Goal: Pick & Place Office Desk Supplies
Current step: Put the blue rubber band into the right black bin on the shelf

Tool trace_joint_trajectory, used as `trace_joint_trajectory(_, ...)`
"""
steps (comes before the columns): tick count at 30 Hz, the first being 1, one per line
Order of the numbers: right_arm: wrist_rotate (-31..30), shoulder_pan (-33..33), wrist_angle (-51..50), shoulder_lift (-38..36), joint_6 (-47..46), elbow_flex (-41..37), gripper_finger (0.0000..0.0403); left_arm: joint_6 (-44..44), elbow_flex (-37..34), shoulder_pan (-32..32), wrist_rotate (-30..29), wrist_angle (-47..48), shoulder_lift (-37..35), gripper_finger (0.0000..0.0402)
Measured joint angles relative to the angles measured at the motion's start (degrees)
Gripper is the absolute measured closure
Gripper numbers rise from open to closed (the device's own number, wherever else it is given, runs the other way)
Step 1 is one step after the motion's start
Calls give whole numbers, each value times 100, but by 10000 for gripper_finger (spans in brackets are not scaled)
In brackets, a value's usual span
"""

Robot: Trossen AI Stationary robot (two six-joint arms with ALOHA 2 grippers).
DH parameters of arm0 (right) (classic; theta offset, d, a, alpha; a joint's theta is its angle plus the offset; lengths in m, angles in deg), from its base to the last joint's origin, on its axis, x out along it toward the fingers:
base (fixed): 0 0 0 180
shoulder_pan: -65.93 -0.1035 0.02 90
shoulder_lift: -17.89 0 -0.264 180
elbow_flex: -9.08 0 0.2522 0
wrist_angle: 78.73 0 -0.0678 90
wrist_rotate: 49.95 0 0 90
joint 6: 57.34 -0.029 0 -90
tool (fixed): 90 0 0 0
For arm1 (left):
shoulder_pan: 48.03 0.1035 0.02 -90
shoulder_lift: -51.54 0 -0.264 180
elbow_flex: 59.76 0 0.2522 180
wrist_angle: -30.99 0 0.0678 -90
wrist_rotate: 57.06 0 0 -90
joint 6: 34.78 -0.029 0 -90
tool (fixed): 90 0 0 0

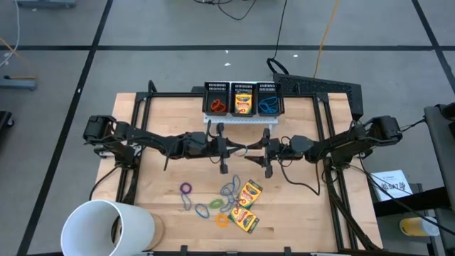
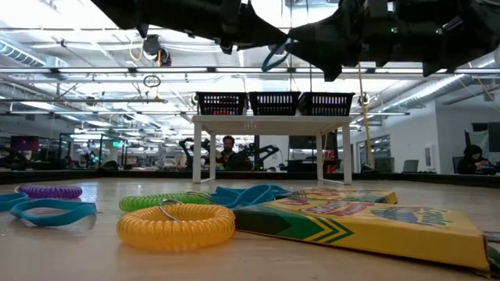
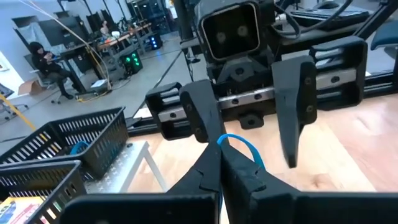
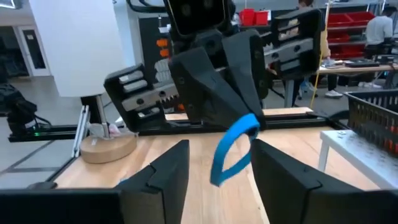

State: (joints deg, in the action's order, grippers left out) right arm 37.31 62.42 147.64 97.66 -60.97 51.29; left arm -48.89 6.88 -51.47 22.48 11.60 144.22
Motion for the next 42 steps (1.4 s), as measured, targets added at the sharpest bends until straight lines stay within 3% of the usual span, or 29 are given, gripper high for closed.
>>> trace_joint_trajectory(10, 1, 17, 46, 1, 22, 0, 286, 24, 2, 6, -4, 4, 0, 395)
trace_joint_trajectory(21, 1, 15, 66, 2, 141, -2, 395, 75, 2, 22, -9, 2, -2, 398)
trace_joint_trajectory(27, 2, 15, 38, 2, 284, -2, 400, 85, 2, 22, -10, 1, -2, 381)
trace_joint_trajectory(32, -8, 17, -72, 2, 289, -4, 401, 109, 2, -38, -474, -27, -43, 350)
trace_joint_trajectory(37, 3, 17, -242, -54, 381, -7, 402, 260, 4, -164, -1195, 103, -183, 288)
trace_joint_trajectory(42, -4, 67, -576, -336, 503, -7, 402, 556, 9, -195, -1289, 567, -550, 225)
